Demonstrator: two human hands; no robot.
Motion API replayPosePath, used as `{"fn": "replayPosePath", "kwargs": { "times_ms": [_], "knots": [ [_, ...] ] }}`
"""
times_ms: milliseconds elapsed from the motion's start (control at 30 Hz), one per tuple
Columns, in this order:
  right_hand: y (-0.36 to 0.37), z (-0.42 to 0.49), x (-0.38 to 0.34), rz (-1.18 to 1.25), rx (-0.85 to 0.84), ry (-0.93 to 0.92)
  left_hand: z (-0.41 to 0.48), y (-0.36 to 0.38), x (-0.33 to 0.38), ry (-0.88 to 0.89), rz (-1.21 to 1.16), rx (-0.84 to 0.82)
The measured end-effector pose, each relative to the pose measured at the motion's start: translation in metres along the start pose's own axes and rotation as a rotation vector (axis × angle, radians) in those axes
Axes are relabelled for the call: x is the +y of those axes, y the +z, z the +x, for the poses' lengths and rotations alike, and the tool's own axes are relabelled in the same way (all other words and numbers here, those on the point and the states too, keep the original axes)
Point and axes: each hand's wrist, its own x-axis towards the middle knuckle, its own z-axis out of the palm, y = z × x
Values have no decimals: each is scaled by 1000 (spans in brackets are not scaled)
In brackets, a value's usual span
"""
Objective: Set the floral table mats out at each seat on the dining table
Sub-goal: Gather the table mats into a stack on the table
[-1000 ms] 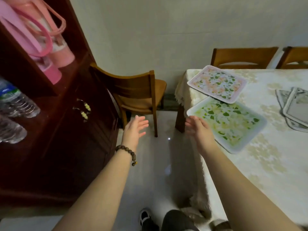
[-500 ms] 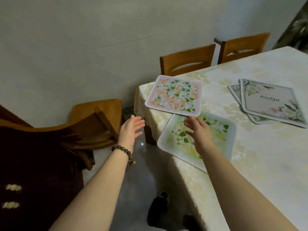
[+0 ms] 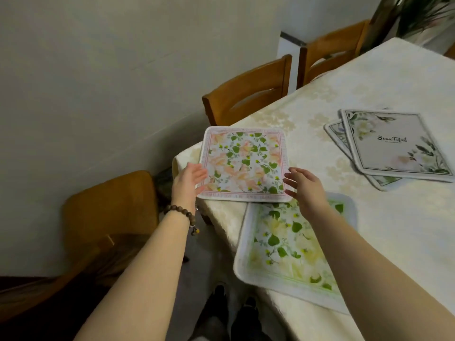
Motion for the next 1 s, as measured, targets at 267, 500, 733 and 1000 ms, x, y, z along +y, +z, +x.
{"fn": "replayPosePath", "kwargs": {
  "times_ms": [267, 500, 733, 1000],
  "knots": [
    [11, 70, -10, -357, 86, 118, 93, 18, 2, -163, 382, -68],
    [19, 86, -4, -479, 61, 262, 123, 13, -13, -107, 724, -15],
    [23, 80, -7, -468, 170, 162, 128, 11, -10, -127, 628, -20],
    [-30, 31, -18, -360, 326, 152, 108, 32, -9, -95, 458, -171]
  ]
}}
